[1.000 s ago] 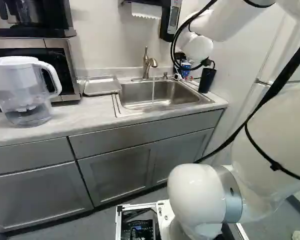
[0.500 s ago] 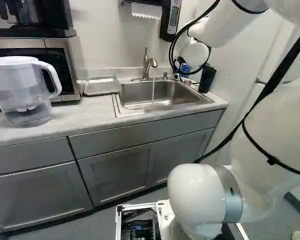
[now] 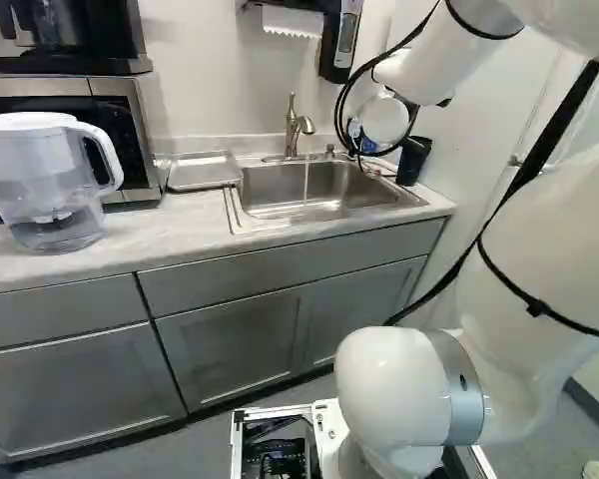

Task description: Rinse the cup and place it in the tray

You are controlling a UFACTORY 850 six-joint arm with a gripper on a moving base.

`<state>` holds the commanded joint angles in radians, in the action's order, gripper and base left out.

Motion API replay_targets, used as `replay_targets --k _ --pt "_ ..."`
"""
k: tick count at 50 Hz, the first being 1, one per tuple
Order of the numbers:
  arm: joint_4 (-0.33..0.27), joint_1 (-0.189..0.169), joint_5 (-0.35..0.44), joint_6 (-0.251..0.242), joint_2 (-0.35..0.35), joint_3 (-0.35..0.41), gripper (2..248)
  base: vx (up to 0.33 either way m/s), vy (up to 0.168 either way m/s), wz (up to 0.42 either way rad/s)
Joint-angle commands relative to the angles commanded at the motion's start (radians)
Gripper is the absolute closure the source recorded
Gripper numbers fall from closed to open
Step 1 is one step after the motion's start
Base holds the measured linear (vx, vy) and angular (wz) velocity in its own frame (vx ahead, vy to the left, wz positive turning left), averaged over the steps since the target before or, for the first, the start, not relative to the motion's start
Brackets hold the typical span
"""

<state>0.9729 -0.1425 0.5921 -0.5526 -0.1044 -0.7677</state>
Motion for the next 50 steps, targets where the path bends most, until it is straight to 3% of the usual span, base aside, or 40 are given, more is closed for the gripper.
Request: replay_targets --k 3,28,50 --pt "0.015 0.000 0.010 -0.029 0.005 0.002 3 0.000 0.000 0.000" --pt "0.137 0.006 0.100 -0.029 0.055 0.013 3 0.000 0.000 0.000" --pt "0.219 0.020 0.187 -0.029 0.144 -0.022 3 0.000 0.000 0.000"
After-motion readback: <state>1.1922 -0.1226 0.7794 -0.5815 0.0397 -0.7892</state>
